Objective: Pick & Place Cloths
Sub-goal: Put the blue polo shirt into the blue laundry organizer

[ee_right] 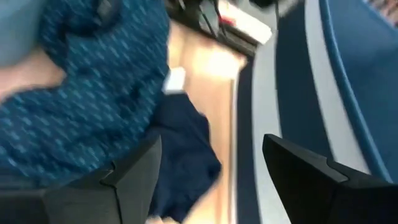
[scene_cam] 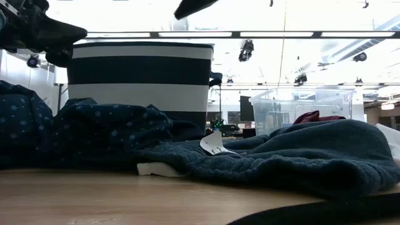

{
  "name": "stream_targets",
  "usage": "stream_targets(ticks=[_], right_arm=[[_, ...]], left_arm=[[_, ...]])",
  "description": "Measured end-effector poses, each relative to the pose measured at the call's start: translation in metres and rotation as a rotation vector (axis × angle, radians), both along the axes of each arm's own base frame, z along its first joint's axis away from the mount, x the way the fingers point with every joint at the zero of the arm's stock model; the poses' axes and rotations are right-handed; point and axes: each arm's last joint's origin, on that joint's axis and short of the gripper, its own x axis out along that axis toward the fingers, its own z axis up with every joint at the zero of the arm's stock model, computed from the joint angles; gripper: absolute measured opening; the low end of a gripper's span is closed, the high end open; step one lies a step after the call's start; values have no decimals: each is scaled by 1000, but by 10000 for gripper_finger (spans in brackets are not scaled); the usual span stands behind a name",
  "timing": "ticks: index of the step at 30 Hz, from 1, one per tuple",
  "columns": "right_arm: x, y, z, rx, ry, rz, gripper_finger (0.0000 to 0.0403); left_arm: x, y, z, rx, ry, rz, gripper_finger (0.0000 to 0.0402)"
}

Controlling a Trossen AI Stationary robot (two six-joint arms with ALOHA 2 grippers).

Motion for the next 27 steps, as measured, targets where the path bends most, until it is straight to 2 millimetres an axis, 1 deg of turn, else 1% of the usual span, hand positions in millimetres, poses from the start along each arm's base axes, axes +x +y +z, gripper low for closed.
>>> stream_targets(ticks=[4,7,10,13,15,18,20,22,24,27], right_arm=[[-2,27,-21,30,-56,110,289],[-5,40,-34,59,-98,140,296],[-6,44,-51,128,-105,162,301],[-7,46,-69,149,-60,156,301],[-8,46,-78,158,-38,147,296],[-9,46,-85,187,-28,127,282],[-10,47,-88,217,-35,106,264],[-11,49,-89,222,-51,109,235],[-13,51,-88,222,-57,118,196],[-16,53,-86,224,-57,129,119]], left_arm=[[0,0,0,0,0,0,14],[0,0,0,0,-1,0,14],[0,0,0,0,-1,0,14],[0,0,0,0,1,0,14],[0,0,0,1,2,0,14],[0,0,-1,4,8,0,14],[0,0,-1,4,10,0,14],[0,0,-1,5,11,0,14],[0,0,-1,6,13,-1,14],[0,0,-1,6,14,-1,14]])
